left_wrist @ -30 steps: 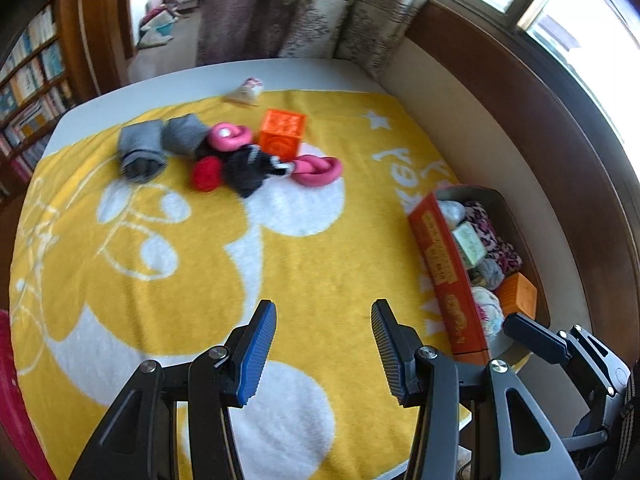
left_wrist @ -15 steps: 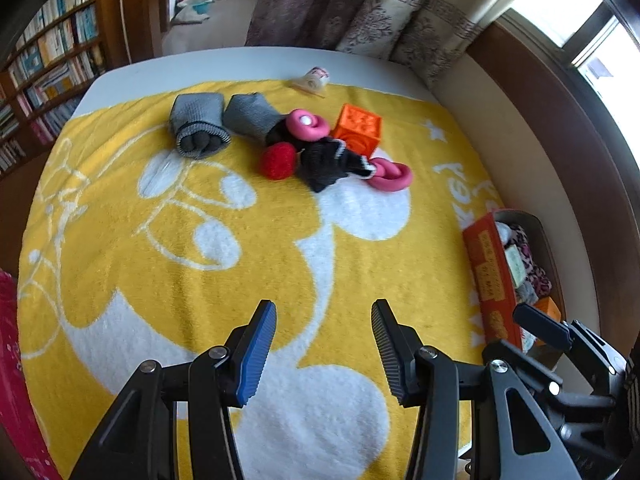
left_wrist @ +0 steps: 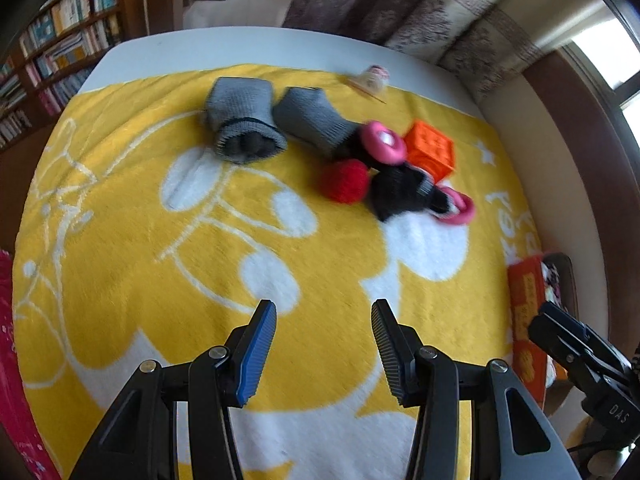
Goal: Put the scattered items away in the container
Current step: 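Lower the left gripper onto a grey sock while the right approaches the orange cube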
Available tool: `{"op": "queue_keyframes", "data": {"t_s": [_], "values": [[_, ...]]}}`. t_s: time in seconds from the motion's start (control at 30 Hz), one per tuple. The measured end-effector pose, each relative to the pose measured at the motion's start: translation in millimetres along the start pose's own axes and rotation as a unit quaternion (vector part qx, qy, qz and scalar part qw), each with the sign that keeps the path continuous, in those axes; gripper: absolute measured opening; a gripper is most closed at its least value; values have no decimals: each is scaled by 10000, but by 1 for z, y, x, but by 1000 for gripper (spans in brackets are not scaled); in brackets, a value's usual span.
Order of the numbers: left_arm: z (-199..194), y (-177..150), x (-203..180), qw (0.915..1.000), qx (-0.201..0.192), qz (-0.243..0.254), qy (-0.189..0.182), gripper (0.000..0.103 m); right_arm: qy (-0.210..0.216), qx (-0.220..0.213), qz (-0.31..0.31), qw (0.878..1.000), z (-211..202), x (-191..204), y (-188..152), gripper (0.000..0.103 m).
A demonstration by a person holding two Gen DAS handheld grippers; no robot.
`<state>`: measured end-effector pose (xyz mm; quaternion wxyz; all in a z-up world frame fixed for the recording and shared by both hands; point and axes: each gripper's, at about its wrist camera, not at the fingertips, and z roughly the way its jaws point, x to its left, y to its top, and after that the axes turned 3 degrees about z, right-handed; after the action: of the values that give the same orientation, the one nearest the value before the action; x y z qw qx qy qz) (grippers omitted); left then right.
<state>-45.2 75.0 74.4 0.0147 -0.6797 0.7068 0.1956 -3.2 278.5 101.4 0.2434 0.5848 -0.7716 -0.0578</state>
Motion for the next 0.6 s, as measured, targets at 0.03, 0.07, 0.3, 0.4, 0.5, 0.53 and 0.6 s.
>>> {"op": "queue_keyframes", "data": {"t_s": [0.03,0.07,0.3,0.4,0.5,0.53,0.6], "values": [[3,7,6,10000,2,-55,22,51,-6,10,22,10000,3,0,3,70],[5,11,11,9999,-4,-97,34,51,-17,25,48,10000,6,1,6,70],[18,55,43,9992,-128,-354,108,51,-64,69,186,9998,26,6,26,70],[26,76,50,9991,-189,-360,139,51,-86,83,206,9997,33,9,32,70],[38,93,57,9990,-198,-376,158,51,-102,98,240,9996,39,11,38,70],[44,99,60,9989,-180,-391,185,51,-92,100,264,9996,41,11,40,70],[52,106,63,9988,-148,-414,204,51,-97,81,302,9995,43,12,45,70]]}}
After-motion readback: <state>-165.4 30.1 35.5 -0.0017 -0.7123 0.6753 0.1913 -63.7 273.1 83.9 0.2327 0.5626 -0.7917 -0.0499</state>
